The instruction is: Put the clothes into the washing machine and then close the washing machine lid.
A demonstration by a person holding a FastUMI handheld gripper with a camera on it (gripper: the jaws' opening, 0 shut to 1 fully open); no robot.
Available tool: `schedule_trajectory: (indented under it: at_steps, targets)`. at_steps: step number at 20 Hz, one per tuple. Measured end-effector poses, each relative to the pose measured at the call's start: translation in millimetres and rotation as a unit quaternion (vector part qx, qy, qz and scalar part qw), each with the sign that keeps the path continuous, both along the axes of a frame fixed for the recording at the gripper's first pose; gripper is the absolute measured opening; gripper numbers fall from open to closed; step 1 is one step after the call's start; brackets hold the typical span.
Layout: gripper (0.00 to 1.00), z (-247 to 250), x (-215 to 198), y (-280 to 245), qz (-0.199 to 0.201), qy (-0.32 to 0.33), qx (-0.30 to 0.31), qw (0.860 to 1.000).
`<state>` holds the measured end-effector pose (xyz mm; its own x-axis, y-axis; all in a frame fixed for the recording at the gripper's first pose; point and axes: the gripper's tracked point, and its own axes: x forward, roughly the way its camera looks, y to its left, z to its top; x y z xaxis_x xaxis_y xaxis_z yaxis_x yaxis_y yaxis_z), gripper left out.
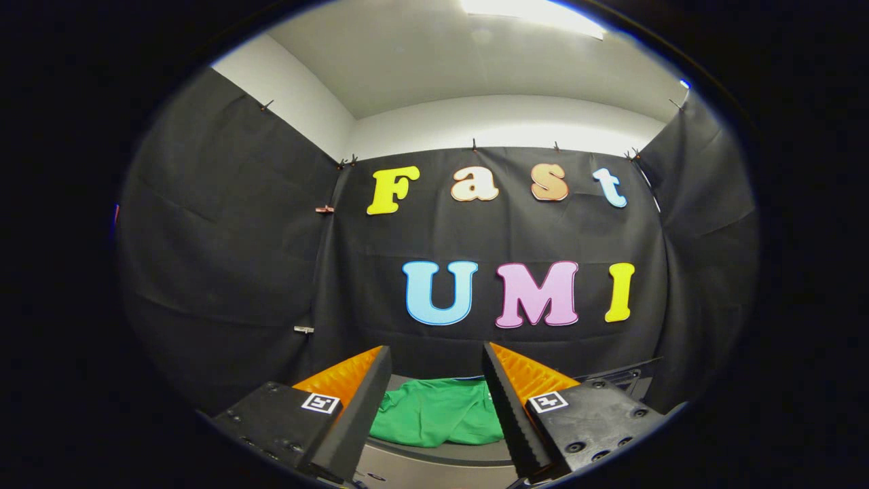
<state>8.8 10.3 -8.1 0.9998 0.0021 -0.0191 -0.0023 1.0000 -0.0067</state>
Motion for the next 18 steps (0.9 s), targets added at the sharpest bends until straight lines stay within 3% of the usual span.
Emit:
schedule_trajectory:
  at_steps: [18]
  targets:
    - [0.85, -12.3, -0.3, -4.5, 0.014, 0.025, -0.015, 0.999]
